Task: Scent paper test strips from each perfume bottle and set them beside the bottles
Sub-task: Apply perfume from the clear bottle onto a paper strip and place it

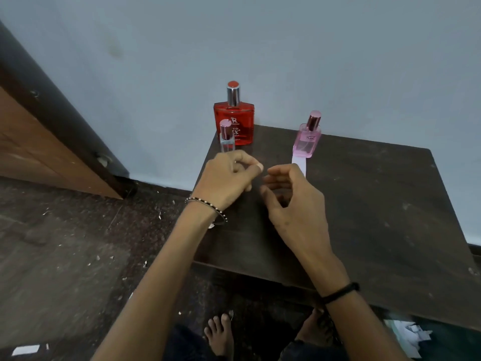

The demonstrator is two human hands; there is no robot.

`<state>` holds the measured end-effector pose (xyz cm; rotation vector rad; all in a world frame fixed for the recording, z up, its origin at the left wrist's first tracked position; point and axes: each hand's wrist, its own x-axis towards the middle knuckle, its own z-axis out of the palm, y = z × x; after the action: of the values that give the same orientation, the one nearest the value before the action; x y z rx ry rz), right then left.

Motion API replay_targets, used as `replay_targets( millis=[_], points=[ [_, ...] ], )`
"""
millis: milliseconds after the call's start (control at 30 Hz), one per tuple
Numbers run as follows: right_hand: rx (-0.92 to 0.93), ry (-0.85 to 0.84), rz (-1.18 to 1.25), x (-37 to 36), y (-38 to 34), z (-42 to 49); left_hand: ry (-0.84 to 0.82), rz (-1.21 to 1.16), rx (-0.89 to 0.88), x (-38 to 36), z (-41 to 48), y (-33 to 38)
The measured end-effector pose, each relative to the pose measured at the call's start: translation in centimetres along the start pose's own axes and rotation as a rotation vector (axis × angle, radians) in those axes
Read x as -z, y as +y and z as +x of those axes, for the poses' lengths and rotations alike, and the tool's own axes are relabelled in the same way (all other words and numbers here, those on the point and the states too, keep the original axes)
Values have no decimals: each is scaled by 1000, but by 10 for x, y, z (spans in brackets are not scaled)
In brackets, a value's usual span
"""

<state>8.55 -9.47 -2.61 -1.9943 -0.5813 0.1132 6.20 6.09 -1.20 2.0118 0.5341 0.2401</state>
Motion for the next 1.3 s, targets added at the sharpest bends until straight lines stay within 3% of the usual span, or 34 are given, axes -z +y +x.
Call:
replay_targets(
  millis=[267, 500, 933, 1133, 1300],
  points=[
    [144, -243, -95, -31, -18, -6, 139, 94, 84, 51, -10, -37],
    [237, -349, -277, -56, -20, -10, 109, 20, 201, 61, -10, -50],
    [386, -211, -343, -59, -16, -11, 91, -19, 225, 65, -14, -55],
    [472, -69, -257, -49, -14, -5, 233, -20, 113, 64, -12, -48],
    [432, -15, -203, -25, -9, 7, 49, -277, 40, 50, -16, -28]
  ],
)
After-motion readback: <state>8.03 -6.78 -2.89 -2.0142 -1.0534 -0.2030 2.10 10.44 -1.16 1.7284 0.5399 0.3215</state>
